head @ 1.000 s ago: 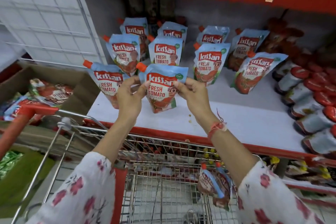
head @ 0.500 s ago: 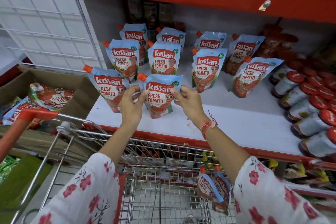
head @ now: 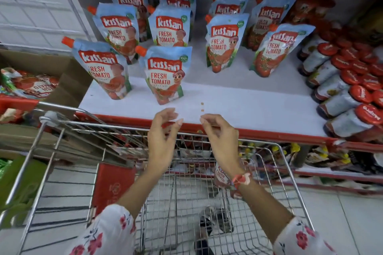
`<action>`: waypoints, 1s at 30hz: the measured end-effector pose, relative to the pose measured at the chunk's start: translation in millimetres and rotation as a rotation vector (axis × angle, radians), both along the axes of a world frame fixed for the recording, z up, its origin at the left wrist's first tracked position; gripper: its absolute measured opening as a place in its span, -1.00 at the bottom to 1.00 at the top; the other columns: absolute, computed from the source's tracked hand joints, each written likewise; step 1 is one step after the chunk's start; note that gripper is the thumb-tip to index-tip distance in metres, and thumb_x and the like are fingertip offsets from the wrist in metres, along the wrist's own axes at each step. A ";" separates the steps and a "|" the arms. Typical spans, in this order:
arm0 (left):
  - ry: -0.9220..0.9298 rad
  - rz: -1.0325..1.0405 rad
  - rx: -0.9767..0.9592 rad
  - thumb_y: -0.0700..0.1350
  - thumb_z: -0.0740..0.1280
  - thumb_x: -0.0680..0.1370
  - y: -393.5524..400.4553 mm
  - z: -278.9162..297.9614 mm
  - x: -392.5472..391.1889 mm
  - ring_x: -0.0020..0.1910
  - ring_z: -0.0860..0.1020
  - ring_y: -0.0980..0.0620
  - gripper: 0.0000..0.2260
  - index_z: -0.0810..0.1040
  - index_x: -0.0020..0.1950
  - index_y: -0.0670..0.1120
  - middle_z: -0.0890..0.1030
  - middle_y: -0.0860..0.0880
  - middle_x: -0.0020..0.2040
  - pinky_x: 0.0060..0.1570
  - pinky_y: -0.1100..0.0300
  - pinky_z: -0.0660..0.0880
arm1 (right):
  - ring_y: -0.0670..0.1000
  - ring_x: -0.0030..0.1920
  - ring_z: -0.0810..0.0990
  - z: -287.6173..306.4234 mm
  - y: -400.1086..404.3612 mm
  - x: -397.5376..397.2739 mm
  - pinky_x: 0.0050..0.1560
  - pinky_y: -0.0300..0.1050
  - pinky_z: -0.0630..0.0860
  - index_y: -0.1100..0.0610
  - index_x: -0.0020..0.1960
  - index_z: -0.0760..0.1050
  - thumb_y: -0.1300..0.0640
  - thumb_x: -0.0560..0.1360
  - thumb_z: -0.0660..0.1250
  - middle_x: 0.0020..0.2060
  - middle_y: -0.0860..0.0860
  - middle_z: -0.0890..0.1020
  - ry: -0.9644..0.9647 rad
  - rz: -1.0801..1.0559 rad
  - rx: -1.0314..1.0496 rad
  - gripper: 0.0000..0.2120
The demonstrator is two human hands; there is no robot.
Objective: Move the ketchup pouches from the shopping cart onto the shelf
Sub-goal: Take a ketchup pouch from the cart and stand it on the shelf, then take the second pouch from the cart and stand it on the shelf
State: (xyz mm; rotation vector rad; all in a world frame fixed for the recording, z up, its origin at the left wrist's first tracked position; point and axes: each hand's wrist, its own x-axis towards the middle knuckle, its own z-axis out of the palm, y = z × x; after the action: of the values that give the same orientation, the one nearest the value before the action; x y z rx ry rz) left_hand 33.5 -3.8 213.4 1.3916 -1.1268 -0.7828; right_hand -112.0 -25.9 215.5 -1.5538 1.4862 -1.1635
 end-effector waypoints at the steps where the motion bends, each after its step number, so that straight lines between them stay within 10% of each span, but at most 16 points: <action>1: 0.008 -0.035 0.038 -0.12 0.32 0.53 5.9 -9.0 -8.3 0.05 0.54 0.24 -0.78 0.47 0.17 -0.05 0.60 0.05 0.03 0.03 0.41 0.48 | -0.27 -0.13 0.63 -11.7 8.2 -8.8 -0.07 -0.40 0.56 0.03 0.02 0.60 0.11 0.53 0.35 -0.13 -0.17 0.66 0.045 -0.014 0.012 -0.90; 12: -0.160 -0.295 0.478 -0.18 0.33 0.52 27.9 -125.8 -69.4 -0.01 0.58 0.10 -0.73 0.48 0.21 -0.13 0.60 -0.04 0.09 0.06 0.09 0.56 | 0.13 -0.03 0.64 -107.0 79.0 -106.1 -0.19 -0.18 0.56 0.17 0.09 0.56 0.20 0.49 0.40 0.04 0.16 0.65 0.478 -0.125 0.213 -0.82; 18: -0.226 -0.398 0.645 -0.34 0.28 0.52 4.6 -148.2 -101.3 0.01 0.56 0.03 -0.59 0.37 0.36 -0.16 0.50 -0.16 0.31 -0.17 0.49 0.48 | 0.08 -0.29 0.69 -121.7 75.3 -106.9 -0.40 -0.28 0.52 0.18 0.03 0.61 0.20 0.37 0.52 -0.18 0.14 0.73 0.728 0.035 0.241 -0.75; 21: -0.253 -0.442 0.685 -0.32 0.33 0.48 -3.7 -156.3 -110.4 0.27 0.50 -0.11 -0.54 0.36 0.37 -0.14 0.51 -0.17 0.32 0.22 0.11 0.49 | 0.11 -0.22 0.69 -119.8 69.6 -98.5 -0.30 -0.15 0.60 0.23 0.08 0.58 0.07 0.47 0.41 -0.14 0.17 0.71 0.864 0.104 0.330 -0.72; 27: -0.168 -0.429 0.707 -0.38 0.35 0.44 -11.7 -162.7 -116.4 0.20 0.55 -0.10 -0.53 0.42 0.32 -0.12 0.56 -0.17 0.26 0.08 0.09 0.53 | 0.09 -0.06 0.62 -121.2 52.4 -96.9 -0.01 -0.10 0.59 0.24 0.08 0.51 0.09 0.61 0.18 -0.02 0.13 0.65 1.020 0.201 0.559 -0.76; 30: -0.132 -0.408 0.673 -0.40 0.36 0.43 -12.0 -164.1 -107.4 0.14 0.57 -0.15 -0.60 0.48 0.24 -0.19 0.59 -0.21 0.19 0.15 -0.01 0.53 | 0.09 -0.16 0.64 -117.0 48.8 -102.3 -0.17 -0.19 0.57 0.19 0.08 0.57 0.07 0.55 0.27 -0.07 0.13 0.70 0.915 0.178 0.543 -0.77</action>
State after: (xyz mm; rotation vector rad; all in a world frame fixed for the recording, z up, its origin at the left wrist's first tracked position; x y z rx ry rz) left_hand -73.9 -15.8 49.2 1.8025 -1.3375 -1.4767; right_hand -214.3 22.9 98.4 -1.8311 1.9304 0.1456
